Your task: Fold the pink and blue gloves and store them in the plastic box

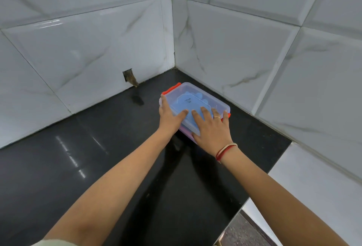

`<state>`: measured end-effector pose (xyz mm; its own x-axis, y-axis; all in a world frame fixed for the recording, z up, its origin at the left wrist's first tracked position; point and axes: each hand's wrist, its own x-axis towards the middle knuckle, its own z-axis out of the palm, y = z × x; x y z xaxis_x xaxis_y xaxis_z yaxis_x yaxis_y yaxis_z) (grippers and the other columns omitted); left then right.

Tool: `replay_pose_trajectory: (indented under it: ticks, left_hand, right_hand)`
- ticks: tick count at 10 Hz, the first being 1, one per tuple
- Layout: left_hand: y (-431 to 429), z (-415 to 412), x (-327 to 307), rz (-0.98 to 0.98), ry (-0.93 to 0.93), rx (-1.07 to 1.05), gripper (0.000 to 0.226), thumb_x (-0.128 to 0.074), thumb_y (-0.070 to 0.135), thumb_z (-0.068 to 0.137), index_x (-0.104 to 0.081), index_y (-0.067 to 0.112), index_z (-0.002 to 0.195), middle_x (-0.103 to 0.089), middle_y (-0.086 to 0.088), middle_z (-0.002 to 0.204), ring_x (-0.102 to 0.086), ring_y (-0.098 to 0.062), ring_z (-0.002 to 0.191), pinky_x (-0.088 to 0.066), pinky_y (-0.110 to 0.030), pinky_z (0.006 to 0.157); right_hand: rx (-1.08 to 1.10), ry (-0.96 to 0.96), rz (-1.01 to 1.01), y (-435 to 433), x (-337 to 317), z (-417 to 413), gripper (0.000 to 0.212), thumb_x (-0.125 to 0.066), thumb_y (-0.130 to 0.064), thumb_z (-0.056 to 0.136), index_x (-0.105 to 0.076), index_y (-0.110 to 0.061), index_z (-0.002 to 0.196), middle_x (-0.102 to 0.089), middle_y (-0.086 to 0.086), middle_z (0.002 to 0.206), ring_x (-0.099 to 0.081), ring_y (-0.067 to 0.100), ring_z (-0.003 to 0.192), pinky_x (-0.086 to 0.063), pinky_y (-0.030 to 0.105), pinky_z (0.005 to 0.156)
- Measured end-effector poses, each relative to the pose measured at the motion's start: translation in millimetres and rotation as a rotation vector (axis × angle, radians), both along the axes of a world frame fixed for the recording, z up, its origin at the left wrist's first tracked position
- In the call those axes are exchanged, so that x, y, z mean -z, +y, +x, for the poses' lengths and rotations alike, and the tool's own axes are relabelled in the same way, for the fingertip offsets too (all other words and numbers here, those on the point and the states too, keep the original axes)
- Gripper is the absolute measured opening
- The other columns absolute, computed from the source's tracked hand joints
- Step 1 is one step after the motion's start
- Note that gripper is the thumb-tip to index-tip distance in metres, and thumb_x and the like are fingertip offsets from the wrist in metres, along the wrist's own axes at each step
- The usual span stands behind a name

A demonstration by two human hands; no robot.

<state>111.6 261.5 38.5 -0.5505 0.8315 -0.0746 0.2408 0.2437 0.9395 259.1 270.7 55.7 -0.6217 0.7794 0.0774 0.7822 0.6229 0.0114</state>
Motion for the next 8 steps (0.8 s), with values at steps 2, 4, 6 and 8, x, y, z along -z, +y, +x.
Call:
replay_pose_trajectory:
  ticks: [2, 4, 6, 8]
  left_hand:
    - [35, 15, -2, -0.013, -0.008, 0.064, 0.101, -0.068, 0.028, 0.086, 0.011, 0.024, 0.15, -0.009, -0.009, 0.156, -0.027, -0.026, 0.138, -0.031, -0.039, 0.109]
    - [68, 34, -8, -0.047, -0.012, 0.066, 0.1, -0.065, 0.029, 0.088, 0.014, 0.026, 0.149, -0.007, -0.01, 0.156, -0.029, -0.027, 0.137, -0.034, -0.036, 0.106]
    - [92, 39, -8, -0.074, 0.011, 0.062, 0.1, -0.065, 0.031, 0.087, 0.014, 0.025, 0.149, -0.014, -0.012, 0.153, -0.033, -0.028, 0.134, -0.037, -0.038, 0.104]
    - [80, 40, -15, -0.088, 0.067, 0.03, 0.105, -0.064, 0.041, 0.086, 0.017, 0.02, 0.148, -0.002, -0.015, 0.158, -0.016, -0.033, 0.143, -0.028, -0.044, 0.11]
  right_hand:
    - [0.062, -0.012, 0.021, 25, 1, 13, 0.061, -0.041, -0.048, 0.091, -0.022, -0.026, 0.144, -0.023, 0.008, 0.154, -0.022, 0.037, 0.14, -0.012, 0.063, 0.112]
    - [0.095, 0.019, 0.014, 61, 0, 27, 0.065, -0.047, -0.054, 0.087, -0.025, -0.03, 0.143, -0.025, 0.005, 0.154, -0.024, 0.034, 0.14, -0.01, 0.058, 0.114]
    - [0.109, 0.046, -0.008, 83, -2, 31, 0.066, -0.05, -0.056, 0.085, -0.029, -0.031, 0.142, -0.028, 0.004, 0.153, -0.026, 0.033, 0.14, -0.009, 0.057, 0.114]
    - [0.109, 0.037, -0.042, 87, -3, 32, 0.073, -0.041, -0.067, 0.083, -0.026, -0.03, 0.144, -0.023, 0.005, 0.155, -0.02, 0.031, 0.142, -0.006, 0.057, 0.115]
